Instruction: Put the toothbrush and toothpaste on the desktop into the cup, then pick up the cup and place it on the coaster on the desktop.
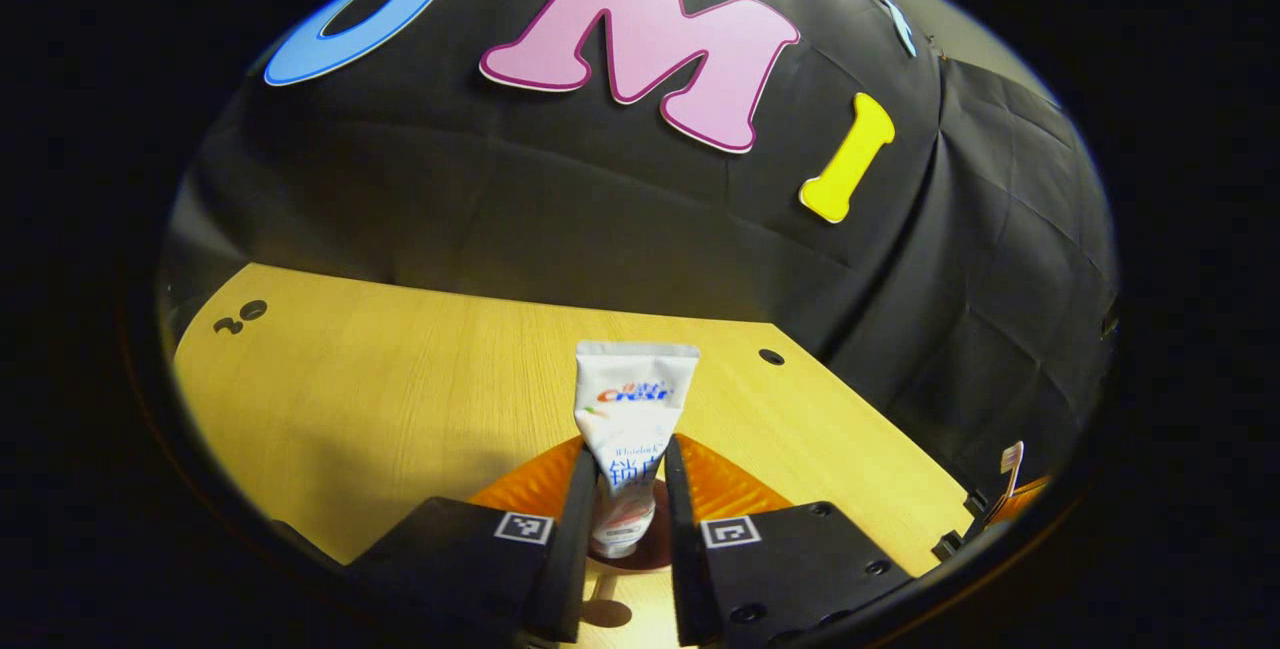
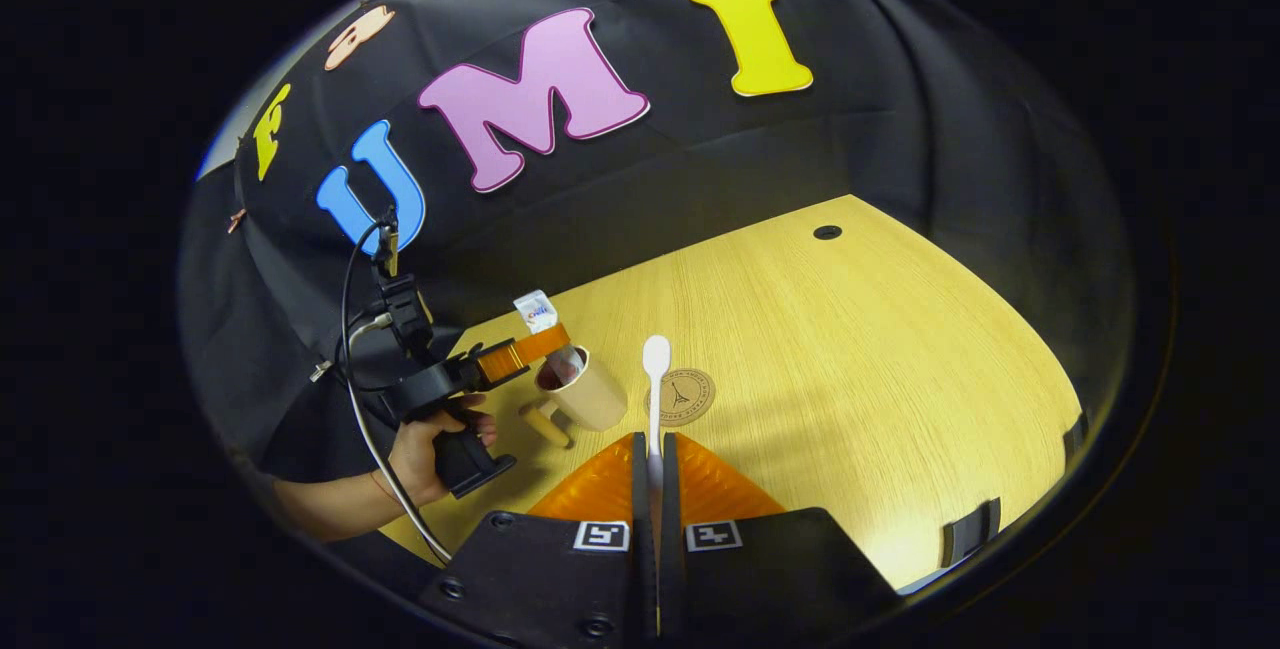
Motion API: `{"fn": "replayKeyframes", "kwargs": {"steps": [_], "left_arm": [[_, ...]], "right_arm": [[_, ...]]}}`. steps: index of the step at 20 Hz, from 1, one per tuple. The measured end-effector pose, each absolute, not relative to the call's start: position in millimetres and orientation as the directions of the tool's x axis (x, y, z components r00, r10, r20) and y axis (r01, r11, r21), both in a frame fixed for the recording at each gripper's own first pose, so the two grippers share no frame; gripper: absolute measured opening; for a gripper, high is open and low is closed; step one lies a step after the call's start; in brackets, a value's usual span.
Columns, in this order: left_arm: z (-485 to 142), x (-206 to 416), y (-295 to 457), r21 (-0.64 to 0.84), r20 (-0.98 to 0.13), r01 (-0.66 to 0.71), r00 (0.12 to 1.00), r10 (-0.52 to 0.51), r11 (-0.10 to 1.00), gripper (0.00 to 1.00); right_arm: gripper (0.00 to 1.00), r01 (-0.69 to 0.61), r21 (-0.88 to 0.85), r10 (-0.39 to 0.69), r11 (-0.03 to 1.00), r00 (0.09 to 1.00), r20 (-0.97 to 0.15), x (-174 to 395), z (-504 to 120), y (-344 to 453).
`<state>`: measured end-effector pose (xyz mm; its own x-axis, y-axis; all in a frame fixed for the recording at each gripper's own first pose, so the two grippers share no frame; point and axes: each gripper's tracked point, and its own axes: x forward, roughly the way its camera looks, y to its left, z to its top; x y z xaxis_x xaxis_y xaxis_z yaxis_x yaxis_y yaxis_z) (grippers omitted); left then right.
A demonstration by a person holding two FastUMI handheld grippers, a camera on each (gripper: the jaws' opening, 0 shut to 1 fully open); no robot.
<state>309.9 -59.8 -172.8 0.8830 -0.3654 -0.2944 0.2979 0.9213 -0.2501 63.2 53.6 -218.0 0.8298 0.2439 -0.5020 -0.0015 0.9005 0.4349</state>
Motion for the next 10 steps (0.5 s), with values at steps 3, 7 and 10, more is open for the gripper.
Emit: {"fn": "replayKeyframes", "kwargs": {"steps": [3, 7, 10], "left_arm": [[-169, 306, -54, -0.228, -0.283, 0.306, 0.887, -0.364, 0.924, 0.52], [-164, 297, -40, -0.198, -0.291, 0.296, 0.893, -0.344, 0.935, 0.70], [-146, 279, -25, -0.183, -0.267, 0.298, 0.902, -0.339, 0.937, 0.77]], "right_arm": [[0.06, -0.001, 0.446, 0.244, 0.895, 0.837, -0.489, 62, -212, 61], [0.06, -0.017, 0.482, 0.255, 0.876, 0.865, -0.432, 75, -194, 75], [0.06, -0.050, 0.514, 0.270, 0.856, 0.892, -0.363, 99, -174, 91]]}}
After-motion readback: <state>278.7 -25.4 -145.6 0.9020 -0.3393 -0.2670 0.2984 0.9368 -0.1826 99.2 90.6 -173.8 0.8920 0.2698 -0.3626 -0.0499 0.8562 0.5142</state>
